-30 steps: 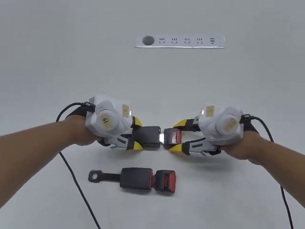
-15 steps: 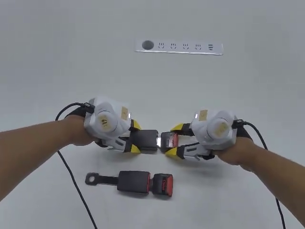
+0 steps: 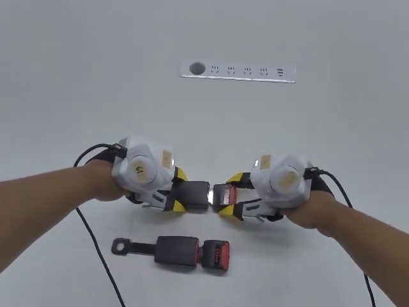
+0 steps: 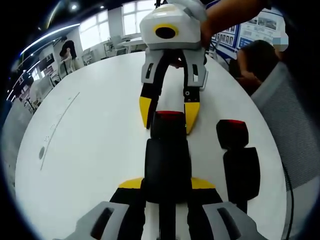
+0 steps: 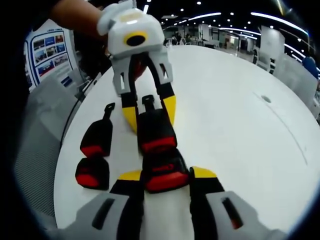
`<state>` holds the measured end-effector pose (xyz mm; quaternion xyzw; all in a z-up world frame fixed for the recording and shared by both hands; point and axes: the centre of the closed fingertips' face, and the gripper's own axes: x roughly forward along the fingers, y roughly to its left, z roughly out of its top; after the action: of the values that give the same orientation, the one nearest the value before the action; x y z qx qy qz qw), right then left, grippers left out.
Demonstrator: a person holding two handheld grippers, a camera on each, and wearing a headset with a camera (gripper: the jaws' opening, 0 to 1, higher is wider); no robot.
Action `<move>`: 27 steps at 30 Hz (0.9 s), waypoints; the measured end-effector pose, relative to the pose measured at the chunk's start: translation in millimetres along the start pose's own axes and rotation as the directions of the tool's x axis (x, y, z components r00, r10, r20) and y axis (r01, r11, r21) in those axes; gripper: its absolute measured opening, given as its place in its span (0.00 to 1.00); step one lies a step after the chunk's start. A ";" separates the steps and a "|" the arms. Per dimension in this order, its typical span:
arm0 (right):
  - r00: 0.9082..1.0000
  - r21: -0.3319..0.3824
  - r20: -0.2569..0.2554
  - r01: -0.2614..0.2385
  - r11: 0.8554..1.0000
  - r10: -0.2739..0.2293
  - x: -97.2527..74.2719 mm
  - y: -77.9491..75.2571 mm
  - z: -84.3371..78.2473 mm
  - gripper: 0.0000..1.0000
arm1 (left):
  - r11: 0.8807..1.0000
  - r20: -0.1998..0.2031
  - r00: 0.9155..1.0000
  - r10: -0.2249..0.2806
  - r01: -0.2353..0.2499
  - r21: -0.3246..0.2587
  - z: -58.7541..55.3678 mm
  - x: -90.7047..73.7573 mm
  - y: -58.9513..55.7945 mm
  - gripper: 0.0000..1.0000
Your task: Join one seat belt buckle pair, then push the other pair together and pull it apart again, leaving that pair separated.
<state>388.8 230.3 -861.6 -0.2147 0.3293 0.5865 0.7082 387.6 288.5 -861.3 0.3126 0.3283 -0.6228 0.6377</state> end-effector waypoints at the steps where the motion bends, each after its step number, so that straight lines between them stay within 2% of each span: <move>1: 1.000 -0.003 -0.006 0.002 1.000 -0.002 0.4 0.1 0.1 0.35 | 1.000 -0.001 1.000 0.000 0.000 0.000 0.0 0.0 -0.1 0.33; 8: 1.000 -0.005 -0.008 0.003 1.000 -0.003 0.4 -0.5 0.3 0.35 | 1.000 0.006 1.000 -0.001 0.001 -0.004 0.0 -0.1 -0.3 0.33; 27: 1.000 -0.003 -0.020 0.017 1.000 -0.017 0.9 -0.5 0.9 0.35 | 1.000 -0.008 1.000 -0.006 0.006 0.001 0.1 -0.6 -0.5 0.33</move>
<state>389.6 231.4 -861.7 -0.2244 0.3337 0.5786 0.7096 387.0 288.7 -860.8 0.3143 0.3314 -0.6235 0.6346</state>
